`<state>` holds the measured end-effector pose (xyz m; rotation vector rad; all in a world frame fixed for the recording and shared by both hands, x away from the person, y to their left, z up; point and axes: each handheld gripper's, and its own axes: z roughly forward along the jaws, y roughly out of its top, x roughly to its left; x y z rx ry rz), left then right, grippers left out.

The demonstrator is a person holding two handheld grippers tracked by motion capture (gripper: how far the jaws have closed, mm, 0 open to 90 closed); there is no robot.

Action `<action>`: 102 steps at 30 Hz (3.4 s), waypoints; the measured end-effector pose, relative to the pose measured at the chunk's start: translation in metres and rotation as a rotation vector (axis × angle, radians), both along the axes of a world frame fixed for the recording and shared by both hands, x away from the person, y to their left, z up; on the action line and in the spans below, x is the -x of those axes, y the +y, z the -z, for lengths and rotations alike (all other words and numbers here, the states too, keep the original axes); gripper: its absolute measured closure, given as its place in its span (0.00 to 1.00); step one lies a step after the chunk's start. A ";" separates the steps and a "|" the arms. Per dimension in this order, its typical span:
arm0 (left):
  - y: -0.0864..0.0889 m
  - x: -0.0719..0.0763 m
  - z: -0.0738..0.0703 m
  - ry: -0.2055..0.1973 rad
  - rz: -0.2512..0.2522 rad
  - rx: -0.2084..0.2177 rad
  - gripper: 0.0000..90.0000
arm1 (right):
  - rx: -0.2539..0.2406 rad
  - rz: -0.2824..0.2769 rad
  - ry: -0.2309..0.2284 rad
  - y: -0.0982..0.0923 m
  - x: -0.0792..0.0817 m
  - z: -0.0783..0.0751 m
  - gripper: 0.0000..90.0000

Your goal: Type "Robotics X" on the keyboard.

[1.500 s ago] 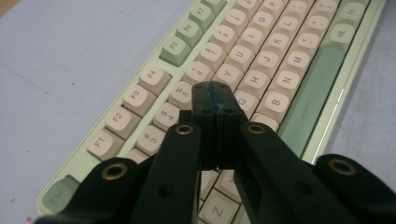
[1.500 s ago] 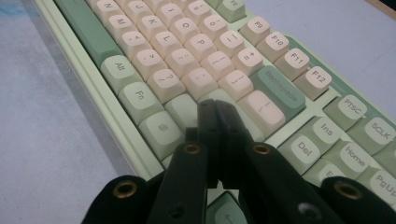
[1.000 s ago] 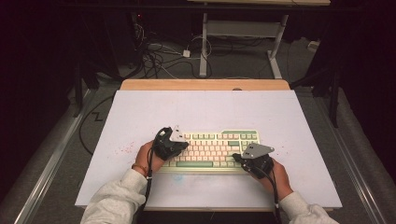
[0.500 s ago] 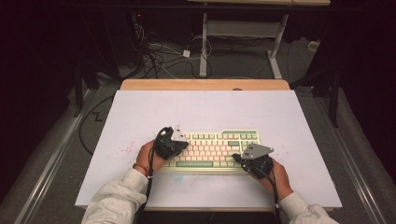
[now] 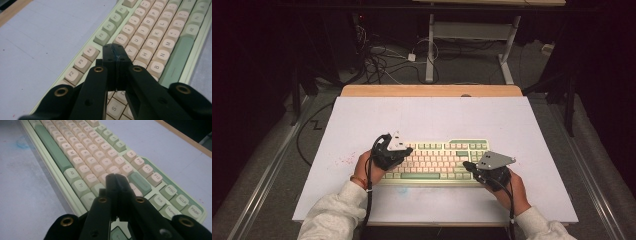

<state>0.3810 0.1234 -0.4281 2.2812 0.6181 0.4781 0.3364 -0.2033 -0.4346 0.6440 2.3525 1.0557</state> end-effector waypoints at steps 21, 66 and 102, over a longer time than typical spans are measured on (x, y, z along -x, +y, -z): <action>0.034 0.029 -0.003 -0.153 -0.026 0.065 0.38 | -0.026 -0.012 0.000 -0.005 0.004 -0.008 1.00; 0.083 0.079 0.025 -0.151 -0.097 0.075 0.20 | 0.035 -0.106 0.056 0.060 -0.042 -0.003 1.00; 0.083 0.078 0.026 -0.140 -0.090 0.075 0.20 | 0.149 -0.084 0.100 0.085 -0.060 0.015 1.00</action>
